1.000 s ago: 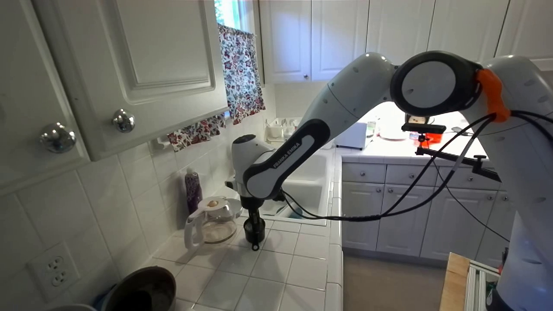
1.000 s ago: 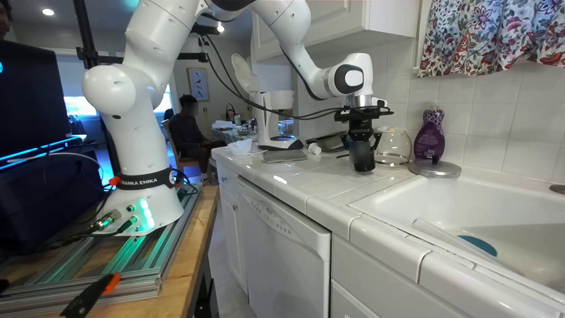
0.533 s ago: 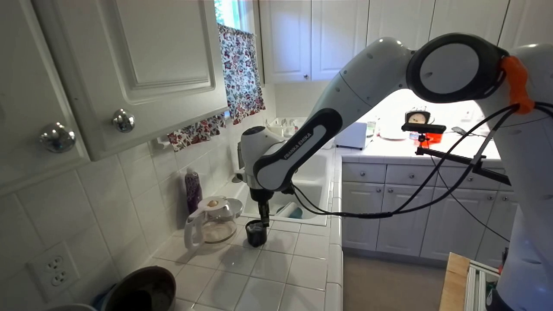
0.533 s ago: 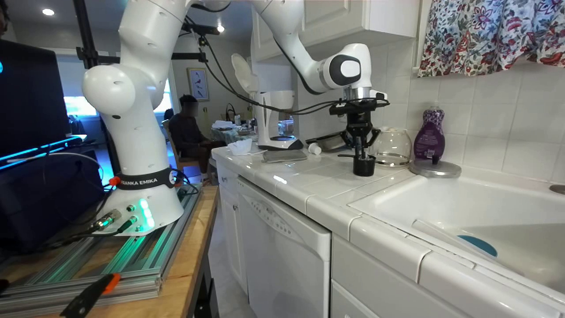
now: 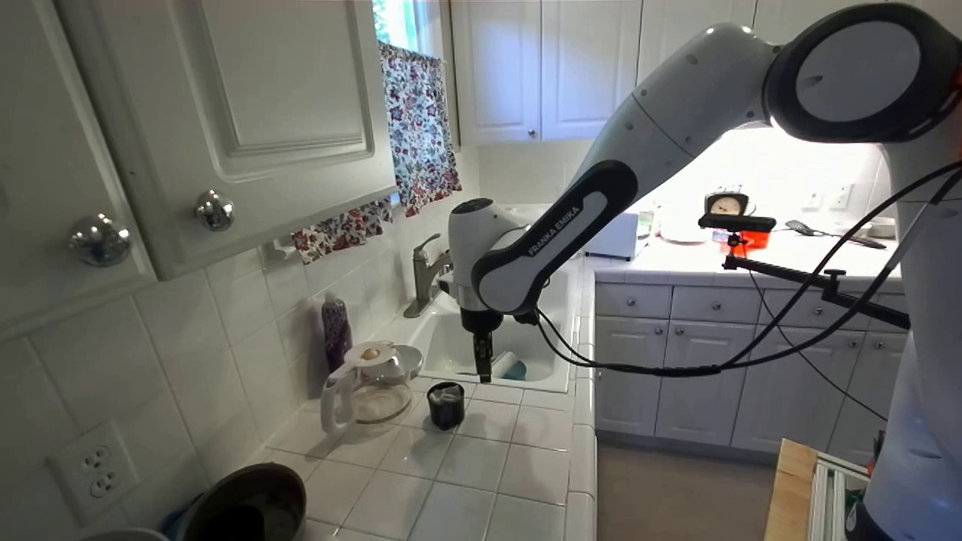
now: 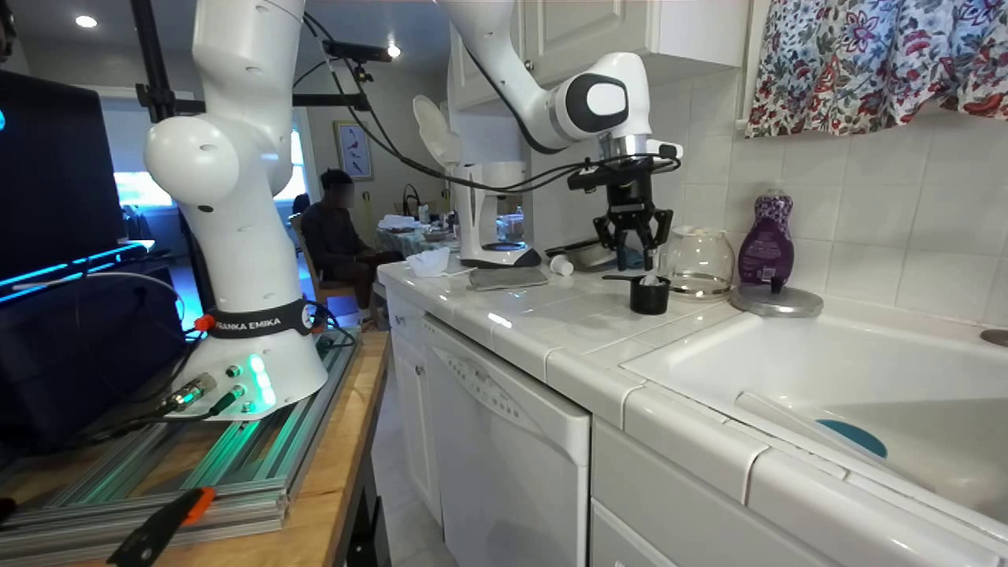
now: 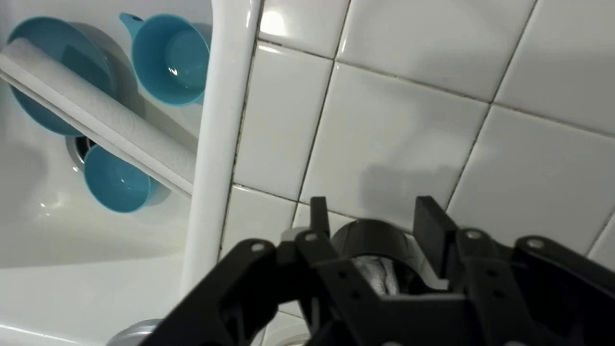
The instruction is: Move the measuring cup to the right then put the towel in the measuring cup.
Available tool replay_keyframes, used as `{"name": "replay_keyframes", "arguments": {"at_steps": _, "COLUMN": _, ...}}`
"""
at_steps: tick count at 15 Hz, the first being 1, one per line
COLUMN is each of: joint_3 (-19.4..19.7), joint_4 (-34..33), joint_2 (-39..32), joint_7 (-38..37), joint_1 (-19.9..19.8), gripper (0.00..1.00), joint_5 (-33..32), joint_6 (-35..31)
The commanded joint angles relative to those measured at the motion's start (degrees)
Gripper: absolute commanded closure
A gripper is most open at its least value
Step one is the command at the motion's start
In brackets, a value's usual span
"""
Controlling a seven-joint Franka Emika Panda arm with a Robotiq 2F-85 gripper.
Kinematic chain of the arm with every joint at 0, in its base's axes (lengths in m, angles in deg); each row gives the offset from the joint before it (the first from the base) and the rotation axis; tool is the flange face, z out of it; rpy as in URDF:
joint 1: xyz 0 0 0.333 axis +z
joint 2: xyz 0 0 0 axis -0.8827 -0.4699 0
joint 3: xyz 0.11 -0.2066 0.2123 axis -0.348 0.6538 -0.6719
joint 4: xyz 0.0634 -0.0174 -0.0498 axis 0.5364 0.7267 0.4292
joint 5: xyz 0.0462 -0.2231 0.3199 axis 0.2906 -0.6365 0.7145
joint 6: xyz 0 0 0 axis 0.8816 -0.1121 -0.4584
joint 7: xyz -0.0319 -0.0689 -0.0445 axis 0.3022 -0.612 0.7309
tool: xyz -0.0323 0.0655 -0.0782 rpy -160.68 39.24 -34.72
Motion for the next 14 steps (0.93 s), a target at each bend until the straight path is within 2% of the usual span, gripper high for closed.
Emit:
{"name": "replay_keyframes", "arguments": {"at_steps": 1, "joint_3": 1.52, "joint_4": 9.29, "joint_2": 8.6, "joint_7": -3.54, "joint_1": -1.97, "gripper": 0.53, "joint_5": 3.49, "joint_6": -4.2}}
{"name": "replay_keyframes", "arguments": {"at_steps": 2, "joint_3": 1.99, "joint_4": 11.3, "joint_2": 10.48, "joint_7": -4.14, "joint_1": -2.6, "gripper": 0.54, "joint_5": 4.69, "joint_6": -5.35}}
{"name": "replay_keyframes", "arguments": {"at_steps": 3, "joint_3": 2.6, "joint_4": 12.91, "joint_2": 12.32, "joint_7": -4.74, "joint_1": -3.04, "gripper": 0.5, "joint_5": 5.58, "joint_6": -5.93}}
{"name": "replay_keyframes", "arguments": {"at_steps": 5, "joint_3": 3.53, "joint_4": 15.63, "joint_2": 16.13, "joint_7": -4.65, "joint_1": -3.94, "gripper": 0.27, "joint_5": 8.98, "joint_6": -3.95}}
{"name": "replay_keyframes", "arguments": {"at_steps": 8, "joint_3": 5.55, "joint_4": 19.09, "joint_2": 22.26, "joint_7": -13.9, "joint_1": -3.79, "gripper": 0.06, "joint_5": 6.91, "joint_6": -0.42}}
{"name": "replay_keyframes", "arguments": {"at_steps": 9, "joint_3": 5.85, "joint_4": 20.0, "joint_2": 23.89, "joint_7": -17.41, "joint_1": -3.83, "gripper": 0.02, "joint_5": 5.9, "joint_6": -0.1}}
{"name": "replay_keyframes", "arguments": {"at_steps": 11, "joint_3": 5.63, "joint_4": 19.14, "joint_2": 24.49, "joint_7": -25.73, "joint_1": -4.34, "gripper": 0.0, "joint_5": 1.97, "joint_6": 1.77}}
{"name": "replay_keyframes", "arguments": {"at_steps": 12, "joint_3": 6.1, "joint_4": 17.53, "joint_2": 21.81, "joint_7": -18.56, "joint_1": -3.77, "gripper": 0.04, "joint_5": 5.41, "joint_6": 0.27}}
{"name": "replay_keyframes", "arguments": {"at_steps": 13, "joint_3": 6.02, "joint_4": 17.76, "joint_2": 22.81, "joint_7": -21.41, "joint_1": -3.86, "gripper": 0.0, "joint_5": 4.19, "joint_6": 1.09}}
{"name": "replay_keyframes", "arguments": {"at_steps": 14, "joint_3": 5.96, "joint_4": 17.82, "joint_2": 23.34, "joint_7": -22.85, "joint_1": -3.91, "gripper": 0.0, "joint_5": 3.68, "joint_6": 1.54}}
